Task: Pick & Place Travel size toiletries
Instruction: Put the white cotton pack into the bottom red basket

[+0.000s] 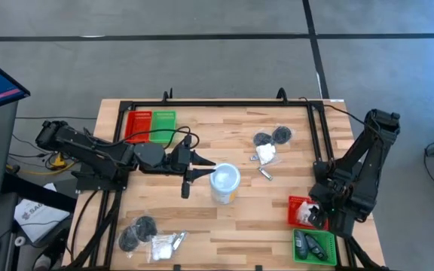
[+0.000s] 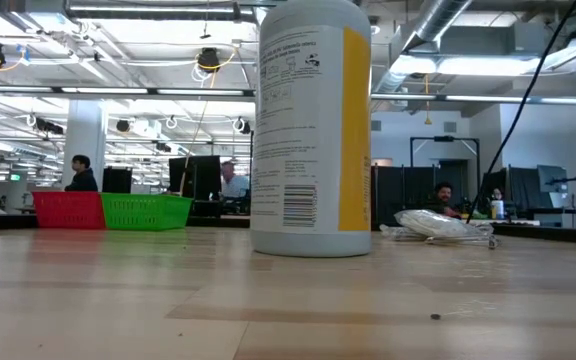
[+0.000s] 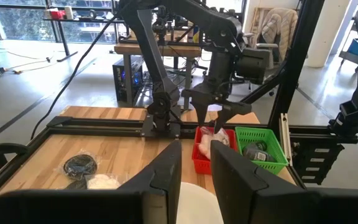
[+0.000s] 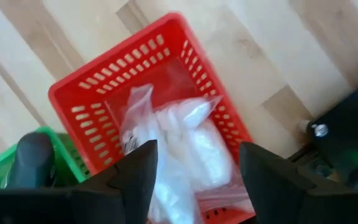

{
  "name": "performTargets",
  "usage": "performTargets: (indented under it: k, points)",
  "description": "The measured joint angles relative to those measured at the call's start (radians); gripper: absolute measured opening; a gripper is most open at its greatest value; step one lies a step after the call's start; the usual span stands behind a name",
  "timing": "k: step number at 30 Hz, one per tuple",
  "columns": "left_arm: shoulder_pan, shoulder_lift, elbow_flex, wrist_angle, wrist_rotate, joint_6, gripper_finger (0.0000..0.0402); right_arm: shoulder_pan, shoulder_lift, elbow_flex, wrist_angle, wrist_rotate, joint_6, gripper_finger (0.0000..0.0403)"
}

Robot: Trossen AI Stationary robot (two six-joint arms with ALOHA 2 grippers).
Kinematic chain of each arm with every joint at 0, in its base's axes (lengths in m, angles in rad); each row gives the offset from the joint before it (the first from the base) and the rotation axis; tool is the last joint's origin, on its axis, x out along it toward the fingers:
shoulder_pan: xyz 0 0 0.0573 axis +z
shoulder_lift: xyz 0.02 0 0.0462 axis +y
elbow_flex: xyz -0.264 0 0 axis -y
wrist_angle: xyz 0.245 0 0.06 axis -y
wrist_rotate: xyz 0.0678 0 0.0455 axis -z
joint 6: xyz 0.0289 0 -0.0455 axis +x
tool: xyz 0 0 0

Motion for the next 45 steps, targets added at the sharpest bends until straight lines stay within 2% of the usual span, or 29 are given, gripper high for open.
performTargets:
  k: [7,13,17,25,31,34,39,43,45]
  points:
    - [0.0,0.0,0.0,0.0,0.0,0.0,0.0077,-0.05,-0.078,0.0,-0.087,0.012,-0.007,0.0196]
    - [0.0,0.0,0.0,0.0,0.0,0.0,0.0077,-0.126,-0.131,0.0,-0.119,0.158,-0.031,0.0174]
    - [0.0,0.0,0.0,0.0,0.0,0.002,0.0077,-0.229,-0.135,0.0,-0.117,0.219,-0.114,0.0165]
    - [0.0,0.0,0.0,0.0,0.0,0.003,0.0077,-0.486,-0.135,0.0,-0.076,0.339,-0.382,0.0153]
    - [0.0,0.0,0.0,0.0,0.0,0.003,0.0077,-0.67,-0.135,-0.033,0.088,0.336,-0.635,0.0143]
    - [0.0,0.0,0.0,0.0,0.0,0.003,0.0077,-0.756,-0.135,-0.076,0.185,0.287,-0.745,0.0137]
    - [0.0,0.0,0.0,0.0,0.0,0.001,0.0077,-0.877,-0.134,-0.149,0.261,0.229,-0.812,0.0127]
    - [0.0,0.0,0.0,0.0,0.0,0.001,0.0077,-0.932,-0.134,-0.189,0.317,0.224,-0.845,0.0123]
    - [0.0,0.0,0.0,0.0,0.0,0.001,0.0077,-0.964,-0.134,-0.212,0.388,0.187,-0.89,0.0123]
